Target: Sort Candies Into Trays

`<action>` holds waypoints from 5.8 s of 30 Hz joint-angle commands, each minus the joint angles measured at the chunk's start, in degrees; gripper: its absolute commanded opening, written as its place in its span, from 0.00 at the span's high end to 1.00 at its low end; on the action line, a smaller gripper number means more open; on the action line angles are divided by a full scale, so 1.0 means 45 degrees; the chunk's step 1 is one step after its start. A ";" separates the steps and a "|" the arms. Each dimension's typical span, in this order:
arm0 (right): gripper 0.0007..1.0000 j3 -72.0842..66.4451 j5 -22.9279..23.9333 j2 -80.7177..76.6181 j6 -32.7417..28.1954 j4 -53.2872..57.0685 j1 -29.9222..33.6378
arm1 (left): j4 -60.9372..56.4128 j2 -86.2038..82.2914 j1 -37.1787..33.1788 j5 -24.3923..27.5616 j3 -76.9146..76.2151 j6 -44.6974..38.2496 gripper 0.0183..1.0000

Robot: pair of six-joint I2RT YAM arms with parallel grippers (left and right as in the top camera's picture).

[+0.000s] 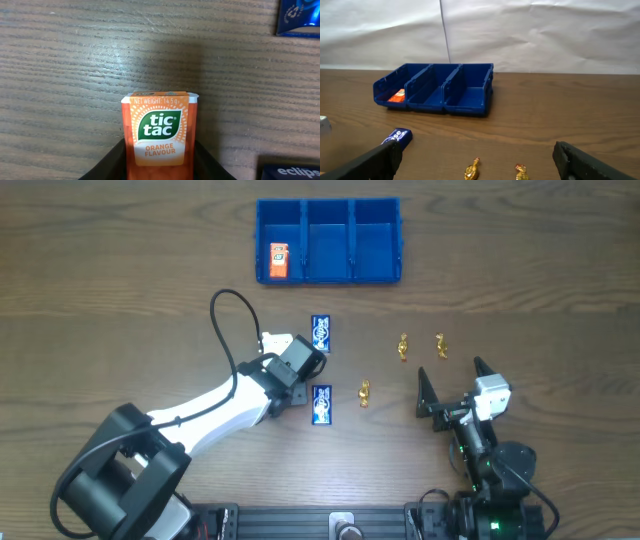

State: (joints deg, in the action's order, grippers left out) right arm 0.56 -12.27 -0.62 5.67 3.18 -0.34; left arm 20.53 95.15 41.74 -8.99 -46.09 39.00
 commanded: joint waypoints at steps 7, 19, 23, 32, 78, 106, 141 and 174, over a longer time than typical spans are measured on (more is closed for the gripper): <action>0.00 -0.0024 -0.0107 0.0087 0.0102 0.0029 -0.0063 | 0.2545 -0.1783 -0.0753 -0.3021 -0.5581 -0.2327 0.74; 0.00 -0.0024 -0.0107 0.0087 0.0102 0.0029 -0.0068 | 0.2817 0.3944 -0.3706 -0.1311 -1.3041 -0.4707 0.71; 0.00 -0.0024 -0.0107 0.0087 0.0102 0.0029 -0.0068 | 0.2705 0.5241 -0.4323 -0.0214 -1.3318 -0.4571 0.71; 0.00 -0.0024 -0.0107 0.0087 0.0102 0.0029 -0.0068 | 0.2254 0.6227 -0.4507 0.0374 -1.3318 -0.4629 0.72; 0.00 -0.0024 -0.0107 0.0087 0.0102 0.0029 -0.0068 | -0.5425 -1.9404 -0.8131 0.2725 0.7524 -0.8665 0.00; 0.00 -0.0024 -0.0233 0.0087 0.0107 -0.0141 -0.0068 | -0.3619 -2.0992 -0.8126 0.2900 1.0176 -0.8631 0.00; 0.00 1.2682 0.1292 -1.8000 0.6232 0.9335 -0.9146 | -0.3623 -2.0992 -0.8126 0.2900 1.0176 -0.8631 0.00; 0.39 1.3095 0.3628 -2.2760 0.8786 0.7563 -1.1249 | -0.3619 -2.0992 -0.8126 0.2900 1.0176 -0.8636 0.00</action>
State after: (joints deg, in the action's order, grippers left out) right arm 58.24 2.85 -102.06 44.91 37.41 -50.92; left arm 1.78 0.91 5.39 3.57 -1.10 1.02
